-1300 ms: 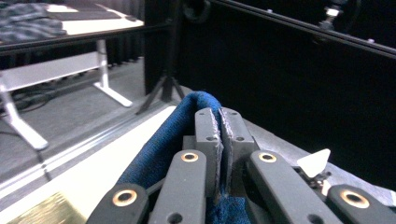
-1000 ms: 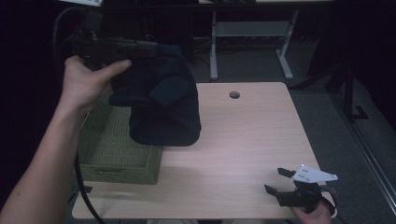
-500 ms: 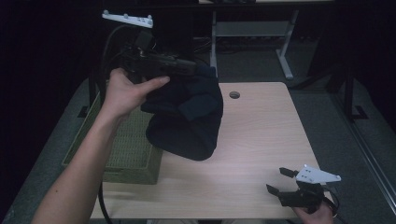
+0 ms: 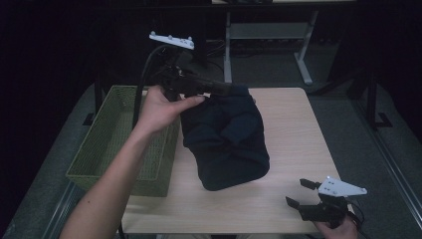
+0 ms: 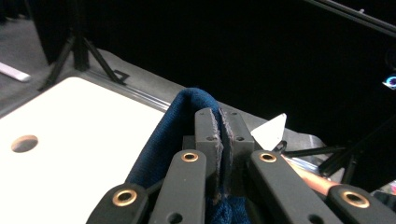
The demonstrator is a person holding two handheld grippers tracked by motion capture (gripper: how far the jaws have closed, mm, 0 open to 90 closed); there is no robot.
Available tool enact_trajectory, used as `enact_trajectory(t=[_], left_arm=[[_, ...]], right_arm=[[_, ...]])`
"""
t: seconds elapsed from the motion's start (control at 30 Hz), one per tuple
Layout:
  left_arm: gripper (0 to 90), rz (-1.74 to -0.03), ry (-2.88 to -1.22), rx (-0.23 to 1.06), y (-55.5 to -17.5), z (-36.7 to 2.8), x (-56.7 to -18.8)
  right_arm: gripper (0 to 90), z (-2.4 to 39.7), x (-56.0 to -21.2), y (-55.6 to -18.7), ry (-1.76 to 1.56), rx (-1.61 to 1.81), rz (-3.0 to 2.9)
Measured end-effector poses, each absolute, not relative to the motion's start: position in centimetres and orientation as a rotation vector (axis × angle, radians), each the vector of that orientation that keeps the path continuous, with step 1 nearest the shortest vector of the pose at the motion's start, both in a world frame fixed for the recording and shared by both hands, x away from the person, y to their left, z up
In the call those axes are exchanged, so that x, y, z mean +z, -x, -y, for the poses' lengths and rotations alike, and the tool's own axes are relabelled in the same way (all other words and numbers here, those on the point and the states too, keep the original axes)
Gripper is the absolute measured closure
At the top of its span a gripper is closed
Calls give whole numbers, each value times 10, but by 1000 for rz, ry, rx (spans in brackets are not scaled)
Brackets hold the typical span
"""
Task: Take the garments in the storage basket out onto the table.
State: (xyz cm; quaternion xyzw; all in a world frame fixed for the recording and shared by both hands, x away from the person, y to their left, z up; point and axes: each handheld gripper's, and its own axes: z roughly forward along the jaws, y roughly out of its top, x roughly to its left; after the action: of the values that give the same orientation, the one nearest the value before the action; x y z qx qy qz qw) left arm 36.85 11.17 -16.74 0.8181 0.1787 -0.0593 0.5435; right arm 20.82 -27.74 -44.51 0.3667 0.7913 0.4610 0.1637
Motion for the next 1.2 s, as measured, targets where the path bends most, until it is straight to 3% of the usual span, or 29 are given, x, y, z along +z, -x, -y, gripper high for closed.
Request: enact_trajectory(t=[0.37, 1.03, 1.13, 1.2], left_arm=[[870, -463, -1986, -194, -388, -86, -214], [849, -631, -2053, -240, -456, -48, -311], [831, -659, -2042, -236, -464, -47, -316], [771, -678, -2036, -222, -468, -47, -318]], right_arm=[[189, 277, -445, -208, -1041, 1315, -2260], [190, 276, -444, -208, -1038, 1321, -2266], [190, 277, -444, -208, -1037, 1324, -2265], [190, 276, -444, -208, -1034, 1327, -2267]])
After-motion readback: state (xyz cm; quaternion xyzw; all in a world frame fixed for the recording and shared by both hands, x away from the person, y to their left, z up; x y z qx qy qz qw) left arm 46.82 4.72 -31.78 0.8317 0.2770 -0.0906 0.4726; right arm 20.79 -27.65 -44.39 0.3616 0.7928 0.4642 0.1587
